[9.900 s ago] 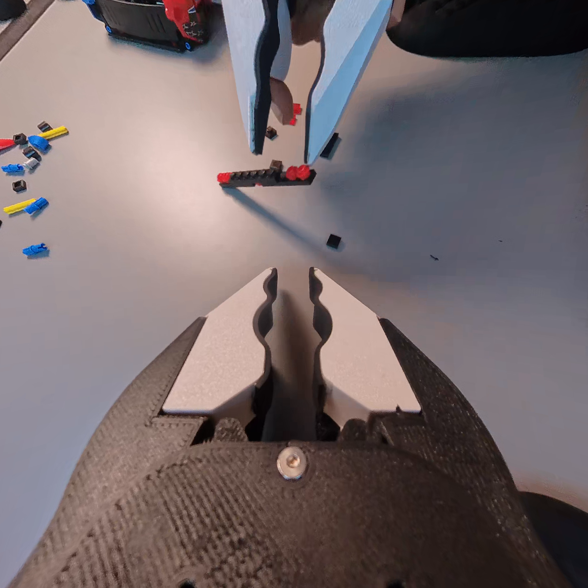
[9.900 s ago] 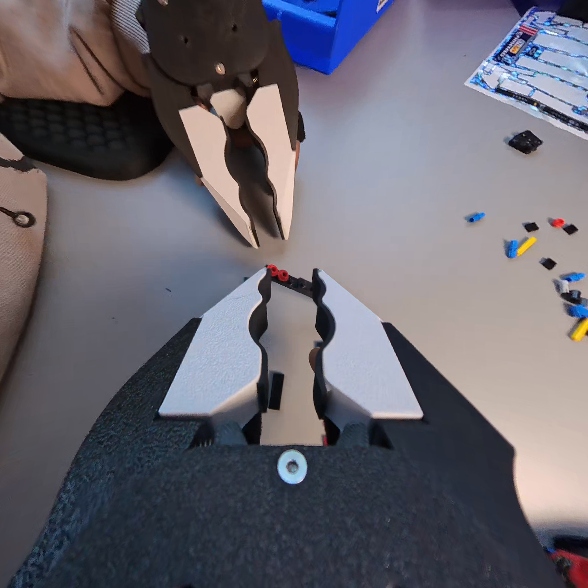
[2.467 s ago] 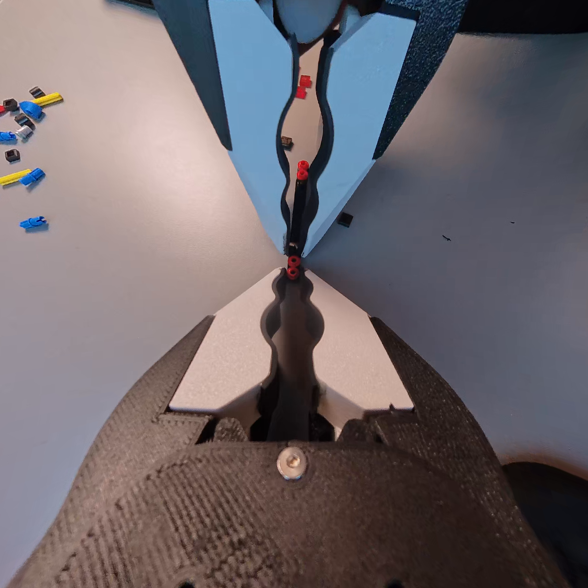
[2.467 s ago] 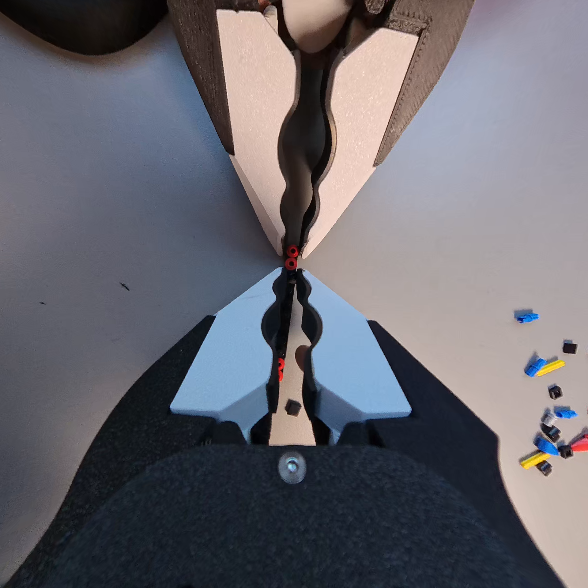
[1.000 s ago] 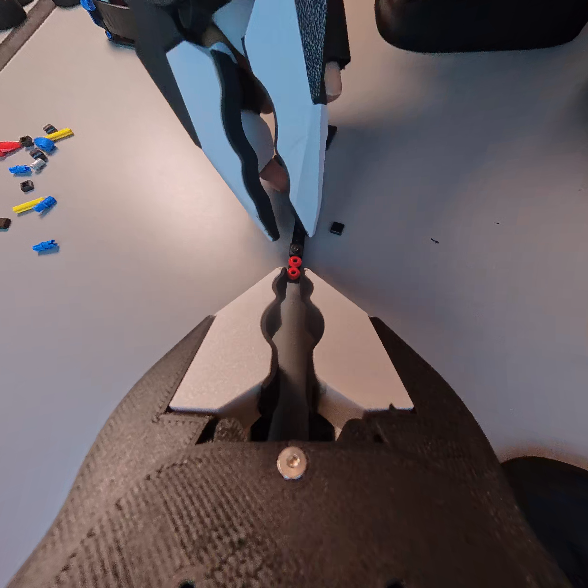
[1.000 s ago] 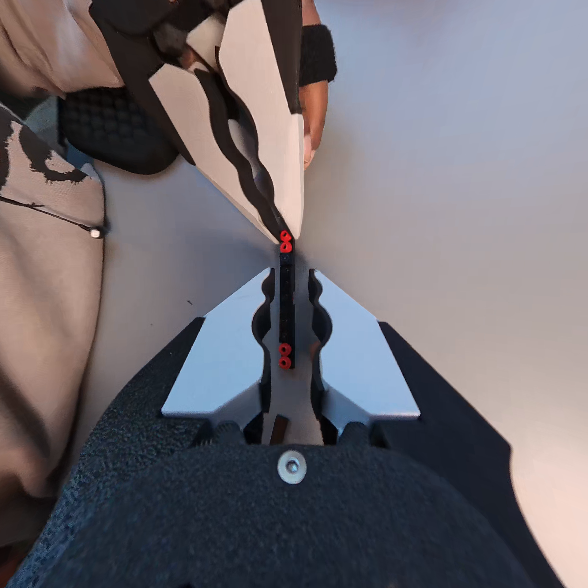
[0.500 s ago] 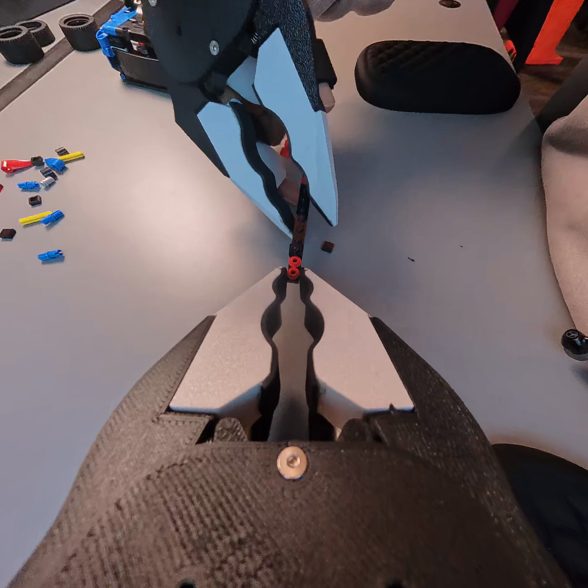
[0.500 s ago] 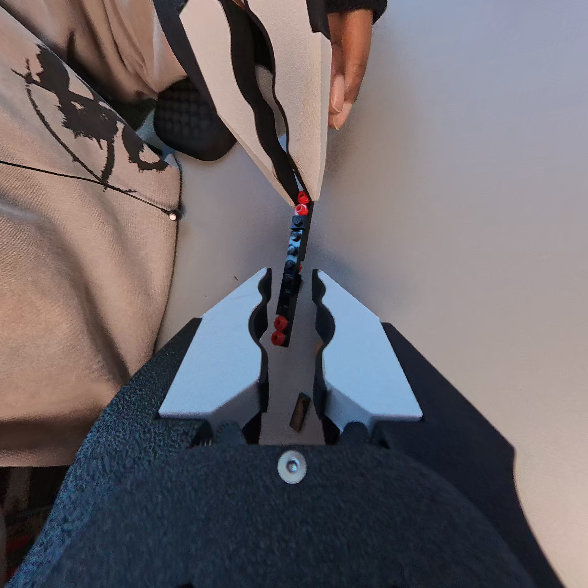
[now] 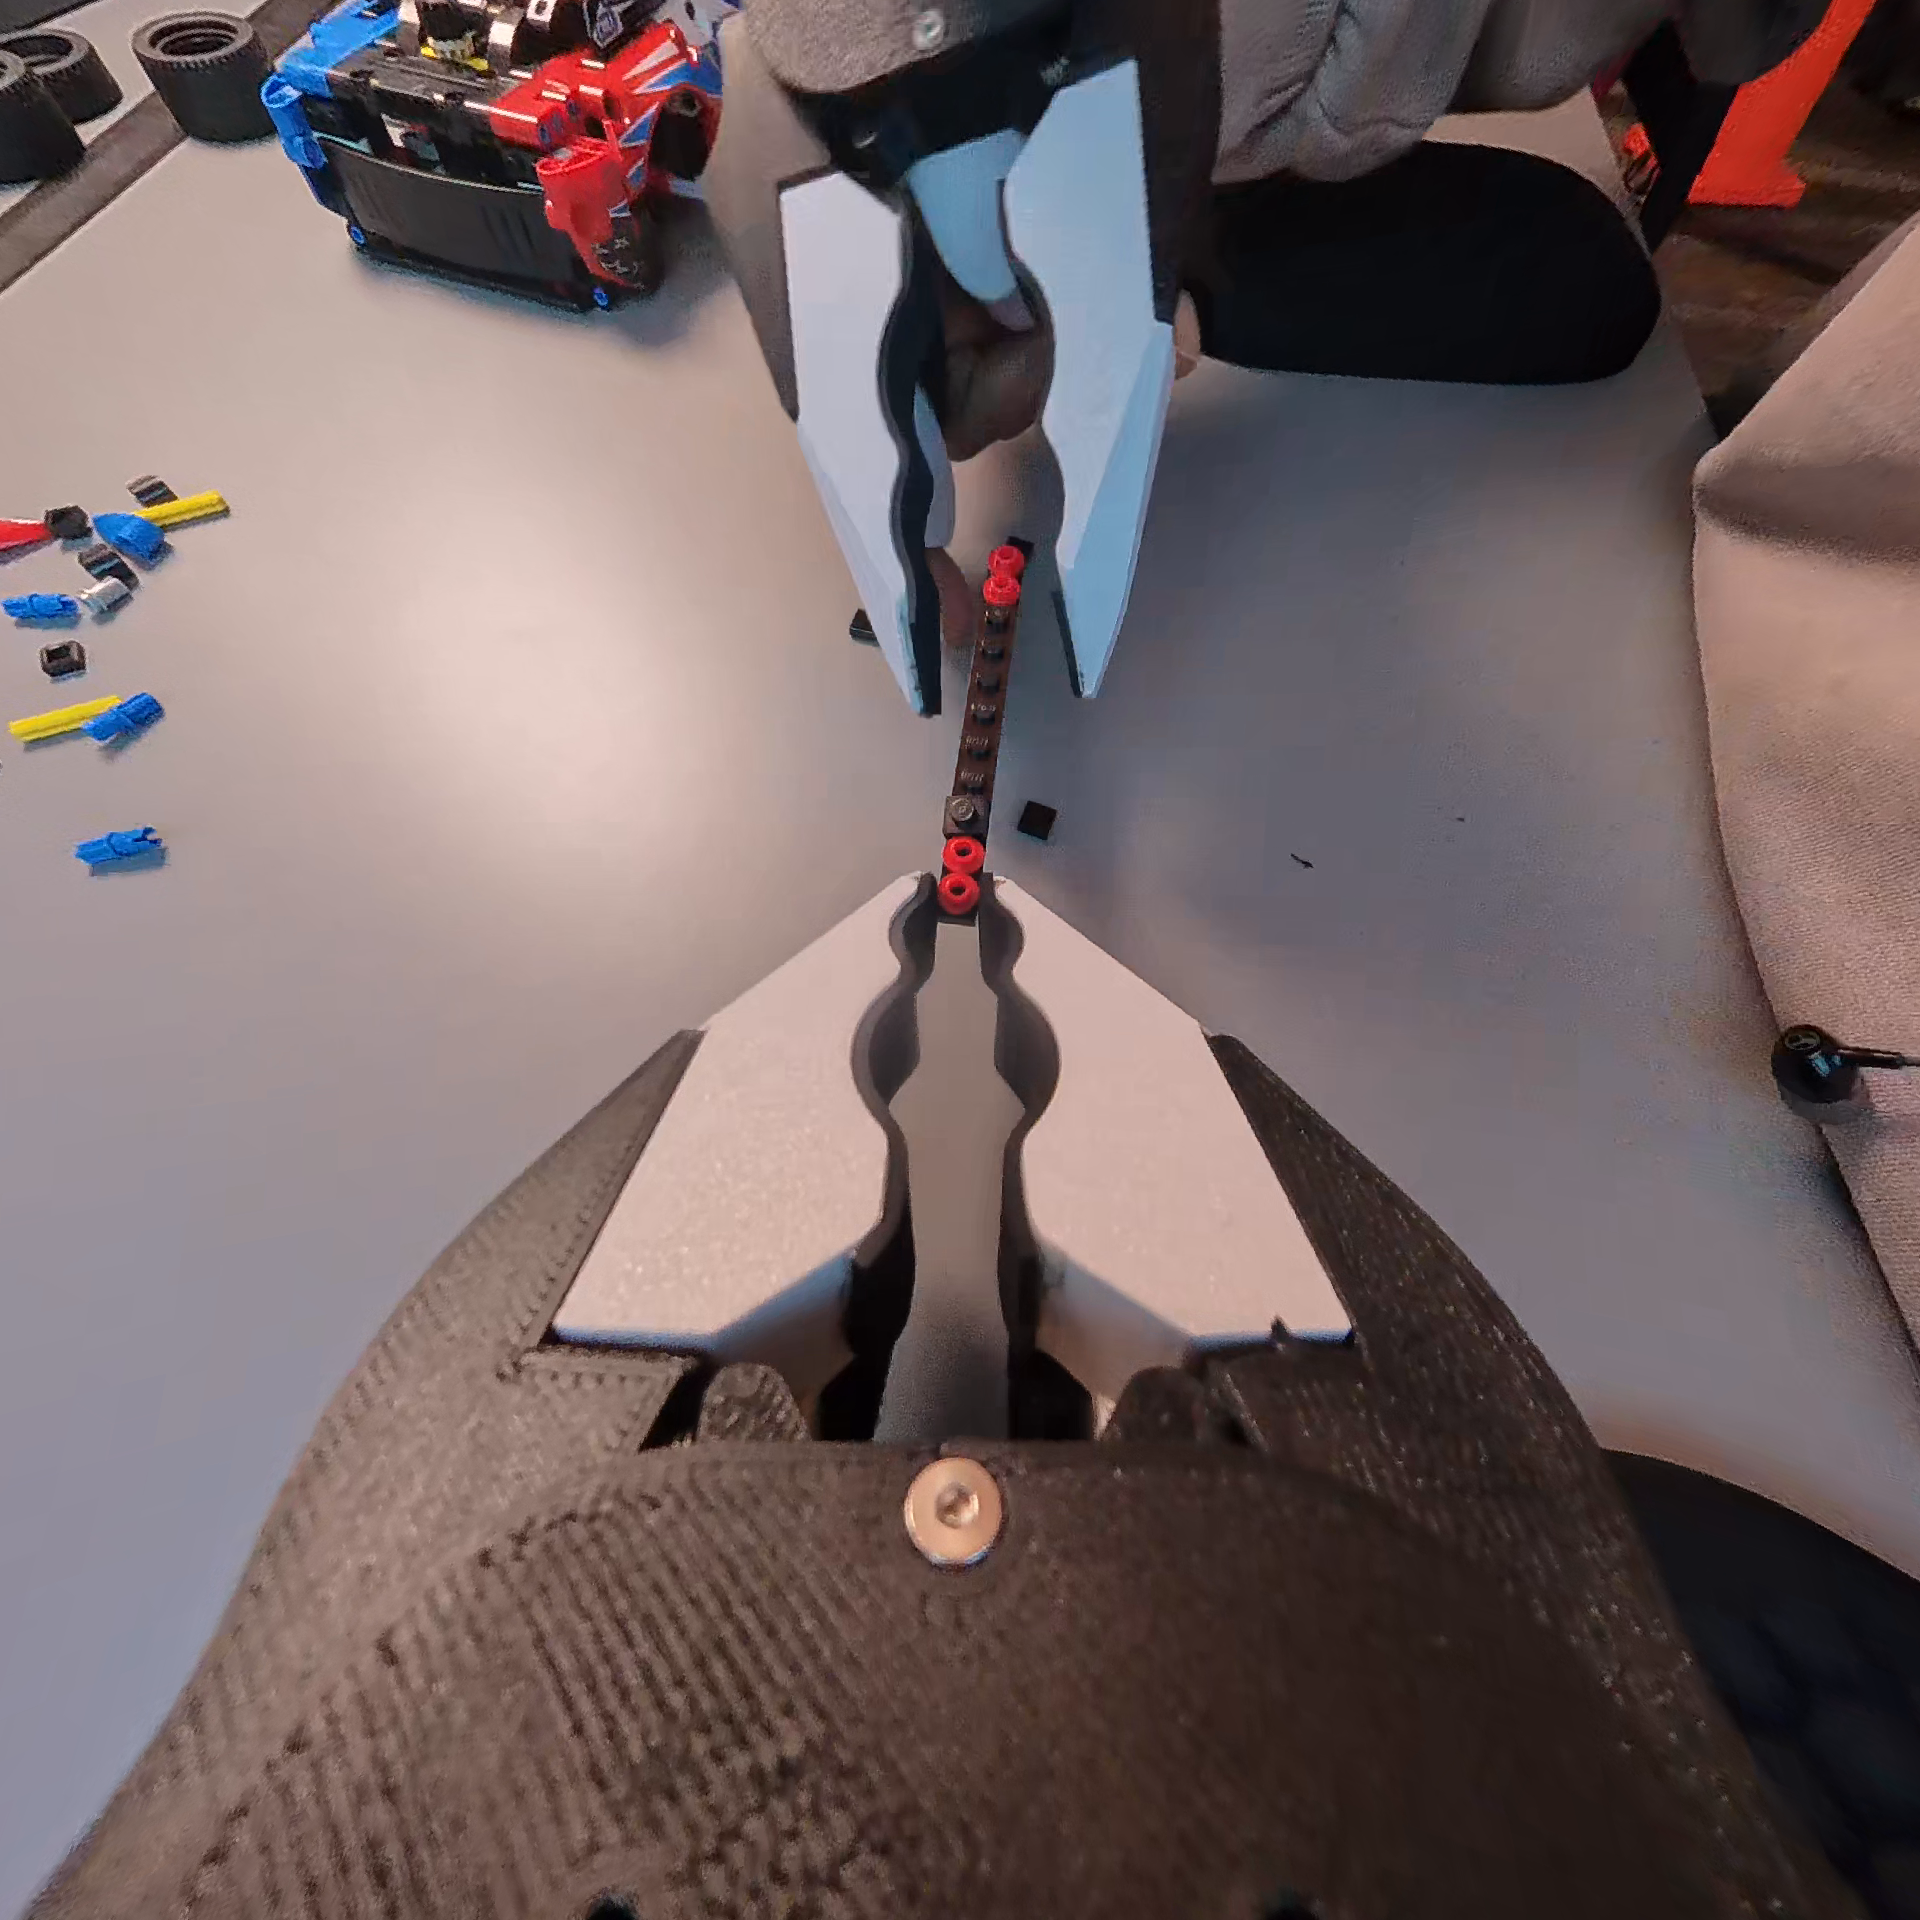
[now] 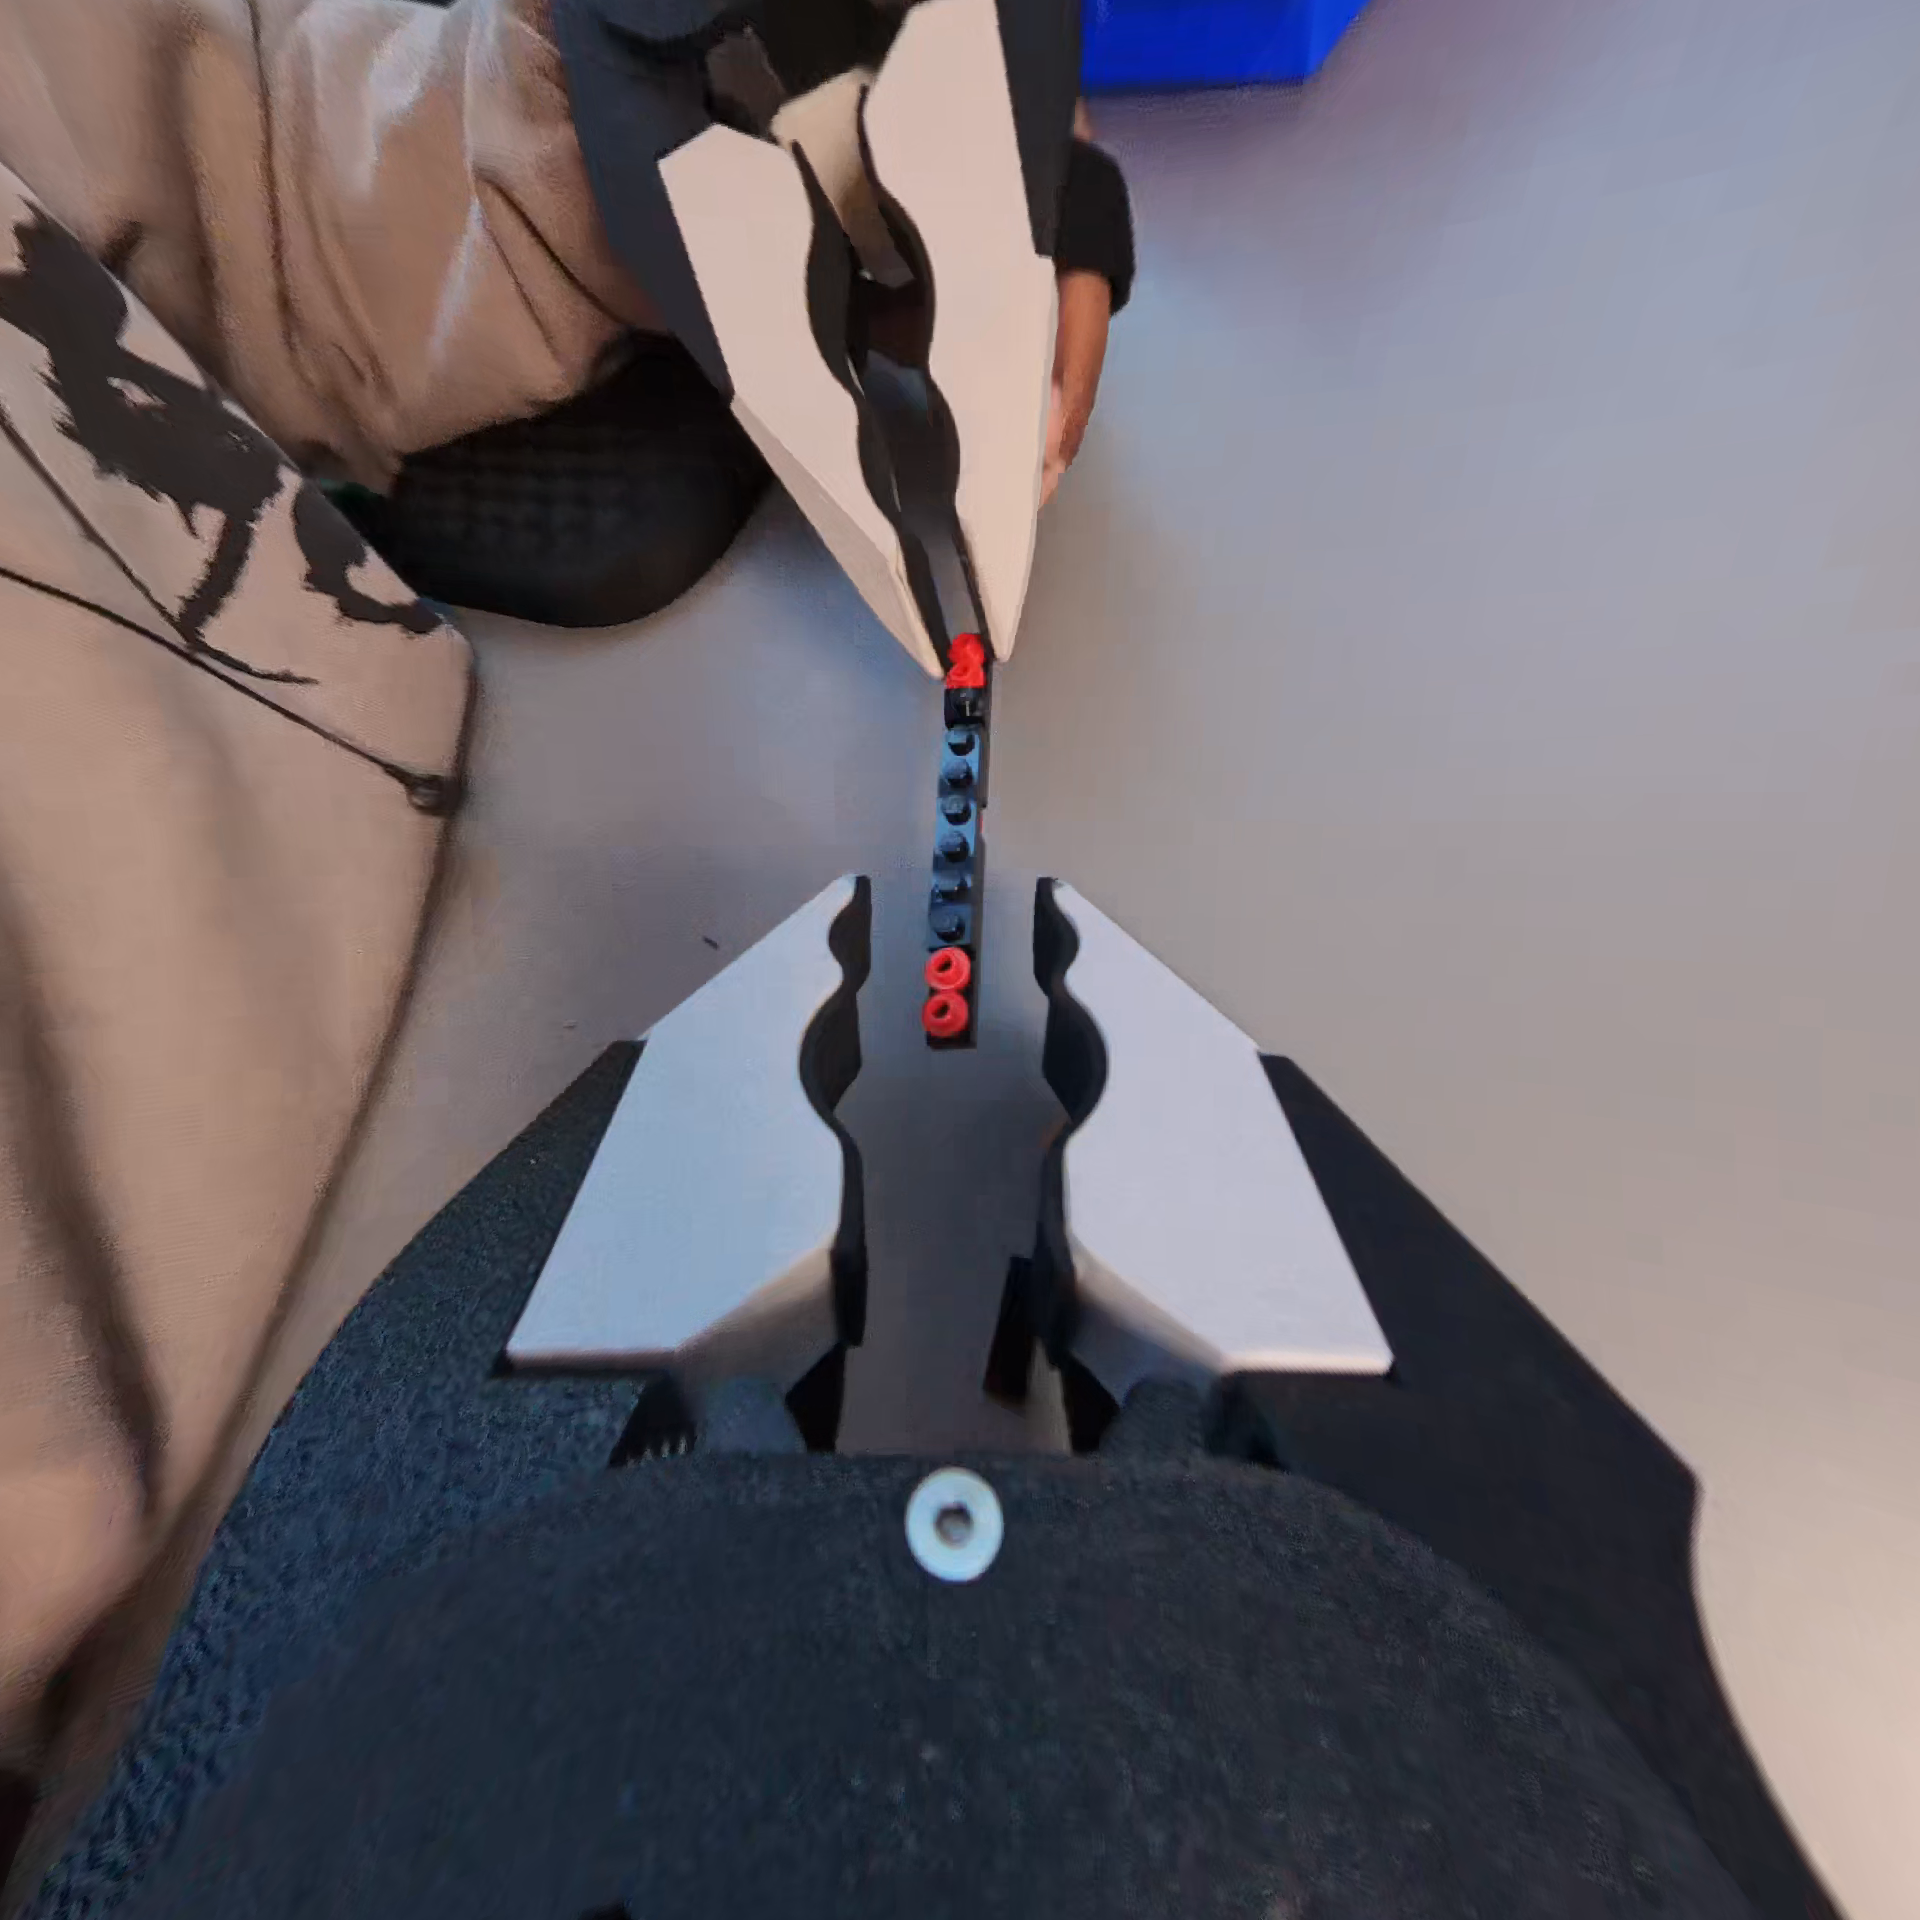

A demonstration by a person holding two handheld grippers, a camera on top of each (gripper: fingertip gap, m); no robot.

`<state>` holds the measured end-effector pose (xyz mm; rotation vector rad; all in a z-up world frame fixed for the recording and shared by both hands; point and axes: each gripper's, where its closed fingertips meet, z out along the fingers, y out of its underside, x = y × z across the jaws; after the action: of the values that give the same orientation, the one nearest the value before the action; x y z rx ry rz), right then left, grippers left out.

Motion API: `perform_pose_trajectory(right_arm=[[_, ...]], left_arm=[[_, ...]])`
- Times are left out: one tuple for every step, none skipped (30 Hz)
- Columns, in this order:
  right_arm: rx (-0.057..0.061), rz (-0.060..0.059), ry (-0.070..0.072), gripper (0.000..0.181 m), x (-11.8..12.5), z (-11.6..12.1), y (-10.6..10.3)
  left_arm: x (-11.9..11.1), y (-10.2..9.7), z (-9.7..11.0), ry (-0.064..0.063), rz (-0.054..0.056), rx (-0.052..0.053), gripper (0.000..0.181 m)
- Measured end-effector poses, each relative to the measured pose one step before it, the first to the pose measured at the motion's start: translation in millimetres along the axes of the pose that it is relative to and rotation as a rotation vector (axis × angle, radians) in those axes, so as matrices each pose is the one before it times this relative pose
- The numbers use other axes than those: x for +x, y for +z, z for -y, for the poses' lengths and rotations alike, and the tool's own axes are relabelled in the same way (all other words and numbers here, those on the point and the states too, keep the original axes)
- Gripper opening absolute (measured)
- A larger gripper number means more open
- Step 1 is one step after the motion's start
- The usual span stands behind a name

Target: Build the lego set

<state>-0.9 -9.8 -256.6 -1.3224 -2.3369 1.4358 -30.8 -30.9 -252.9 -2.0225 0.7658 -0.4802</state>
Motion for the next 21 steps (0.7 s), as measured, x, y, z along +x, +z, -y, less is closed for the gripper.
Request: perform_pose_trajectory(right_arm=[[0.0428,-0.0663,-0.0811,0.029,-0.44,4.55,-2.54],[0.0366,-0.0599,-0.0600,0.028,0.03,4.07,-2.12],[0.0299,-0.0531,-0.0524,0.027,-0.16,3.22,-1.47],[0.0289,-0.0331,-0.0440,0.026,-2.41,2.94,-1.37],[0.0202,-0.0359,-0.0314,0.023,-0.76,1.72,-0.97],[0.0101,-0.0312,-0.0224,0.019,0.13,0.21,-1.01],[0.0095,-0.0243,-0.0137,0.016,0.43,0.30,-1.07],[0.0104,-0.0181,-0.0038,0.013,0.60,0.53,-1.35],[0.0112,-0.0083,0.0023,0.012,-0.11,1.15,-1.51],[0.0105,-0.0038,0.0033,0.011,-0.44,1.38,-1.55],[0.0095,-0.0060,-0.0016,0.011,-0.09,1.42,-1.84],[0.0084,-0.0042,-0.0042,0.010,-0.26,1.37,-1.75],[0.0074,-0.0026,-0.0013,0.010,-0.22,1.43,-1.56],[0.0080,-0.0008,0.0018,0.010,-0.19,1.50,-1.46],[0.0073,0.0016,0.0019,0.010,-0.35,1.35,-1.36],[0.0078,-0.0002,0.0014,0.010,0.14,1.31,-1.30],[0.0068,-0.0010,0.0017,0.009,0.34,1.15,-1.17],[0.0069,0.0004,0.0016,0.006,-0.05,1.38,-1.22],[0.0057,0.0018,-0.0019,0.006,-0.36,1.24,-1.07],[0.0017,-0.0033,-0.0032,0.006,0.43,0.62,-0.94],[0.0047,-0.0026,-0.0013,0.006,0.32,0.97,-0.91]], left_arm=[[-0.33,-0.94,1.35,-0.0015,0.0026,-0.0007,0.005],[-0.49,-0.69,1.62,0.0006,0.0043,-0.0006,0.005],[-0.14,-0.49,1.58,0.0016,0.0029,-0.0010,0.005],[0.14,-0.31,1.70,0.0033,0.0016,-0.0009,0.005],[0.34,-0.31,1.71,0.0031,0.0012,-0.0008,0.005],[0.86,-0.13,2.10,0.0021,-0.0010,0.0009,0.005],[1.09,0.02,2.13,0.0018,-0.0020,0.0015,0.005],[1.20,0.20,1.93,0.0029,-0.0013,0.0008,0.005],[1.19,0.29,1.84,0.0044,-0.0006,0.0005,0.005],[1.06,0.12,2.03,0.0045,0.0003,0.0023,0.005],[0.94,-0.16,2.08,0.0027,0.0004,0.0022,0.005],[0.70,-0.32,2.12,0.0028,-0.0001,0.0023,0.005],[0.55,-0.37,2.20,0.0030,0.0009,0.0022,0.005],[0.30,-0.47,2.05,0.0034,0.0019,0.0025,0.005],[0.41,-0.37,2.27,0.0040,0.0008,0.0040,0.005],[0.11,-0.49,1.98,0.0025,0.0016,0.0030,0.005],[0.05,-0.32,1.69,0.0030,0.0012,0.0013,0.005],[0.13,-0.29,1.65,0.0047,0.0013,0.0019,0.005],[-0.11,-0.25,1.72,0.0053,0.0026,0.0035,0.005],[-0.16,-0.27,1.74,0.0040,0.0031,0.0050,0.005],[-0.22,-0.22,1.81,0.0022,0.0013,0.0055,0.005]])
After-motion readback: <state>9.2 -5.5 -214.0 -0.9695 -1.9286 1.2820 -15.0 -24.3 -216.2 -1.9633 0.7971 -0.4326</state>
